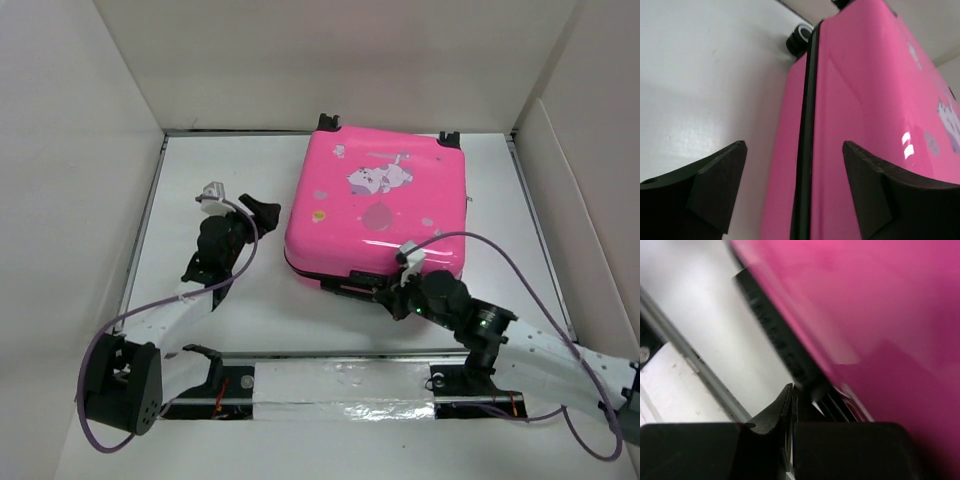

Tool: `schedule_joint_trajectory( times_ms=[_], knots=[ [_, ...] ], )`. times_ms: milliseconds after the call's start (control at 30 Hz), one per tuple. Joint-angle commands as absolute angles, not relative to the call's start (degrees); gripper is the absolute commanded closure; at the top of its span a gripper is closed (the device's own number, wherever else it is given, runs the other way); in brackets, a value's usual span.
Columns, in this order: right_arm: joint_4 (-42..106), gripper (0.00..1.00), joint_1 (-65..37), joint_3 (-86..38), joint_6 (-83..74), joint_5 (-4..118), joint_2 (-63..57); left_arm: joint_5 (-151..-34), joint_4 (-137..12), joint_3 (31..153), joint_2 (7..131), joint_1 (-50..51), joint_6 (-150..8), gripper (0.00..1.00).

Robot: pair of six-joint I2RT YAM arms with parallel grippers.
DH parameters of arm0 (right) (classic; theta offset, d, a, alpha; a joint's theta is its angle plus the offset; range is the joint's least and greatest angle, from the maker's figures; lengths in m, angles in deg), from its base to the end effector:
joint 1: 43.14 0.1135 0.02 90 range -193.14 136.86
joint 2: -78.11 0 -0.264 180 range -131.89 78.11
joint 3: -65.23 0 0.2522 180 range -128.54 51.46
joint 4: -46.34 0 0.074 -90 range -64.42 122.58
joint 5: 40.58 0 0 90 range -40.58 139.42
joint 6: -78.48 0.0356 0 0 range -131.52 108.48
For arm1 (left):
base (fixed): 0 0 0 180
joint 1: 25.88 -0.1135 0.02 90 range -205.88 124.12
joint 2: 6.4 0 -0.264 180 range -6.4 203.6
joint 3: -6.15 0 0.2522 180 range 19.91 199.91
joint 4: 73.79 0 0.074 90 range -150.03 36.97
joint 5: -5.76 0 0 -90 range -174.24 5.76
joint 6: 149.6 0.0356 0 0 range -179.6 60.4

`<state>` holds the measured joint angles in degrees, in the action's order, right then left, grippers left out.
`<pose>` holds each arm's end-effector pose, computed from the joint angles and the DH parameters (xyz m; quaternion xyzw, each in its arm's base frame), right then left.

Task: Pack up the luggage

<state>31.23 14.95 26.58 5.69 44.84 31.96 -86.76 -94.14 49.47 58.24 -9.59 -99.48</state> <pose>0.1019 0.1583 0.2289 -0.2696 0.7867 0.3123 0.4592 0.2409 -0.0720 0.2585 -0.1306 0.7010 -0.3438 0.6110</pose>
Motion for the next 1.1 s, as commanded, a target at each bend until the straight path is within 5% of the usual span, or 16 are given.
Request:
schedule_joint_trajectory(
  times_ms=[0,200,500,667,800,1067],
  knots=[
    [34.3,1.00,8.6,23.5,14.0,47.4,42.2,-82.6,-93.8,45.8,52.7,-6.9,-98.5,0.25],
    [24.6,1.00,-2.9,20.9,9.8,51.2,44.6,-94.3,-96.1,37.9,49.8,-6.4,-97.0,0.59],
    [15.1,1.00,-18.8,16.9,6.8,46.4,51.1,-90.5,-96.9,42.1,56.4,8.7,-94.3,0.61],
    [19.0,1.00,-20.7,18.9,7.2,57.1,47.9,-90.4,-100.0,46.2,62.7,14.8,-93.5,0.61],
    [24.7,1.00,-15.6,23.1,10.1,65.0,44.5,-91.4,-105.0,49.6,68.1,17.9,-95.3,0.60],
    [41.0,1.00,13.9,22.6,14.4,58.0,31.7,-90.0,-105.6,58.2,74.9,23.2,-94.2,0.60]
  ],
)
